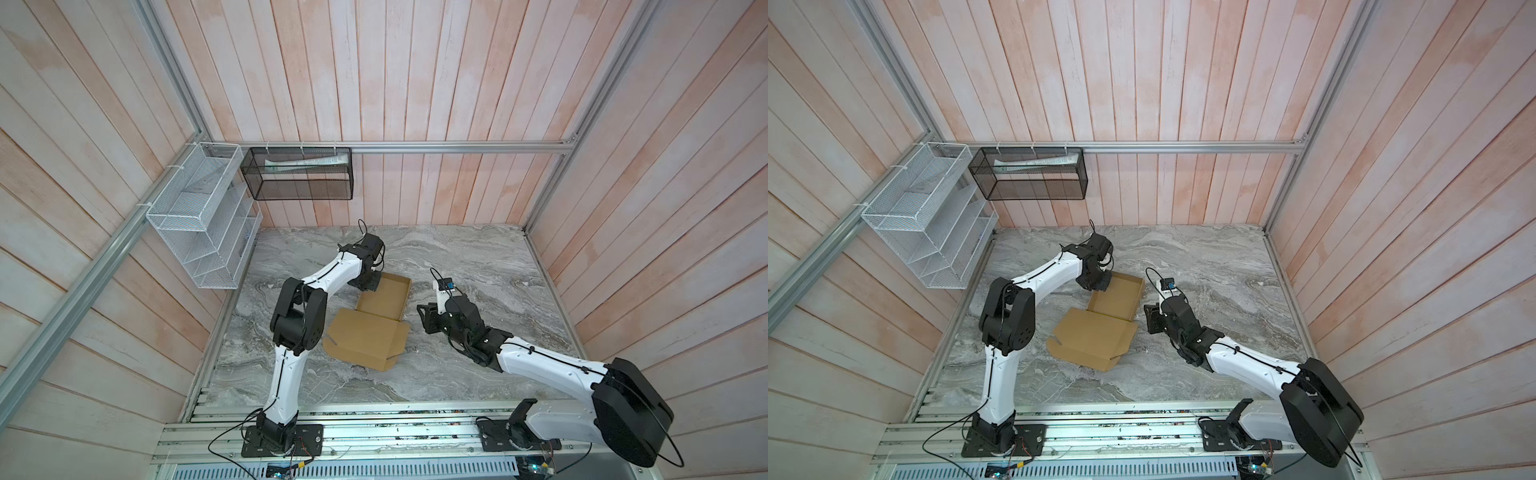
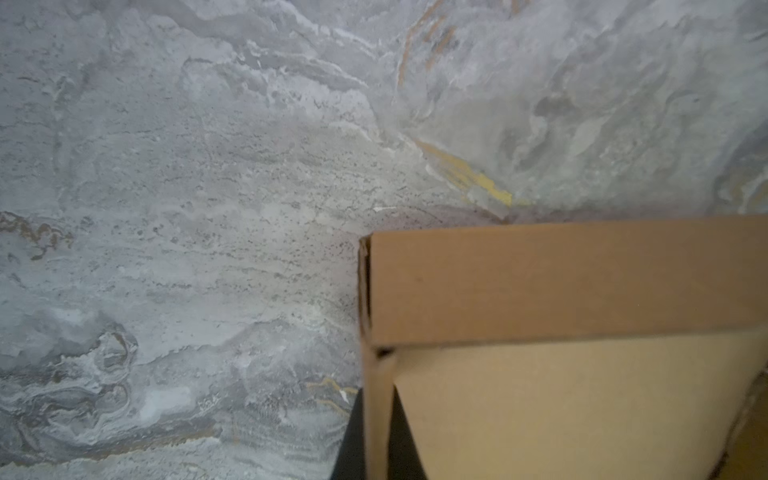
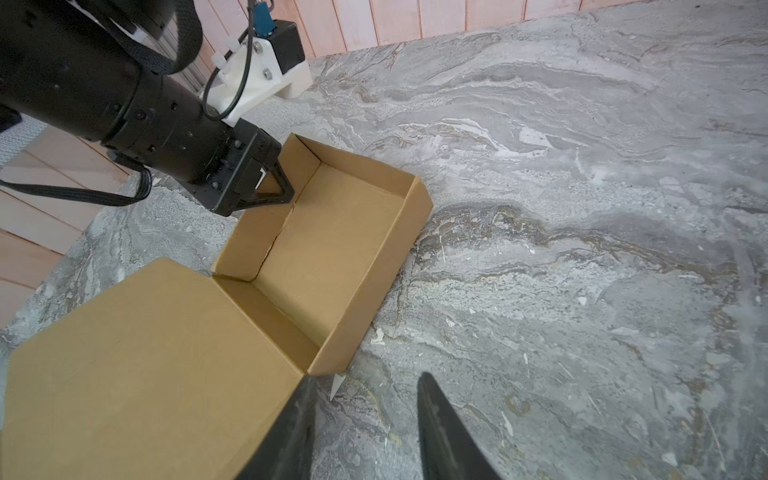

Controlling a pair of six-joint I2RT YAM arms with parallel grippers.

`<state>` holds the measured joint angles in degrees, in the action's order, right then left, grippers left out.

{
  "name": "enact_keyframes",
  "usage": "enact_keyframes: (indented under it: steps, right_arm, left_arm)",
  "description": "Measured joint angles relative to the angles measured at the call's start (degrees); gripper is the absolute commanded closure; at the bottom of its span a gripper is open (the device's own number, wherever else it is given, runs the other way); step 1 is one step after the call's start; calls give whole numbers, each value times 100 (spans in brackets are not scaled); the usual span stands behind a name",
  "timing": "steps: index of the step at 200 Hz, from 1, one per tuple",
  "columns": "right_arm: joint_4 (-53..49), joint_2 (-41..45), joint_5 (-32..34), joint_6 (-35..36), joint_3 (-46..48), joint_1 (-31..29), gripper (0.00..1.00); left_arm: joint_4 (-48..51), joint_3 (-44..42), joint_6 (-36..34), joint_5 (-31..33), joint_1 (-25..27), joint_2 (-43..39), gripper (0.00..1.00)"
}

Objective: Fold the paper box

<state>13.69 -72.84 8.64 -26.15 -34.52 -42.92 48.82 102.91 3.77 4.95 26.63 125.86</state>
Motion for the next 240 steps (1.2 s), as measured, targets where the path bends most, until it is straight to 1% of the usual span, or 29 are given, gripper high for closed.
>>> enact_keyframes:
  steps: [19,61,88,125,176,197,240]
  right_arm:
    - [4,-42,-28,-26,0,4,58]
    - [48,-149,-105,-59,0,24,59]
    - [92,-197,-129,-63,0,28,59]
    - [151,-280,-177,-79,-2,28,59]
    - [162,-374,-297,-83,-4,33,59]
    - [140,-374,-302,-83,-15,33,59]
    - [-94,-374,-310,-81,-144,33,59]
  left_arm:
    - [2,0,-17,0,0,46,94]
    - [7,0,-74,7,-4,219,89]
    - [17,0,-103,39,-7,341,80]
    - [55,39,-116,131,-17,363,74]
    - [190,341,-94,129,-28,402,65]
    - [232,546,-83,127,-37,402,60]
    - [264,763,-20,98,-83,402,58]
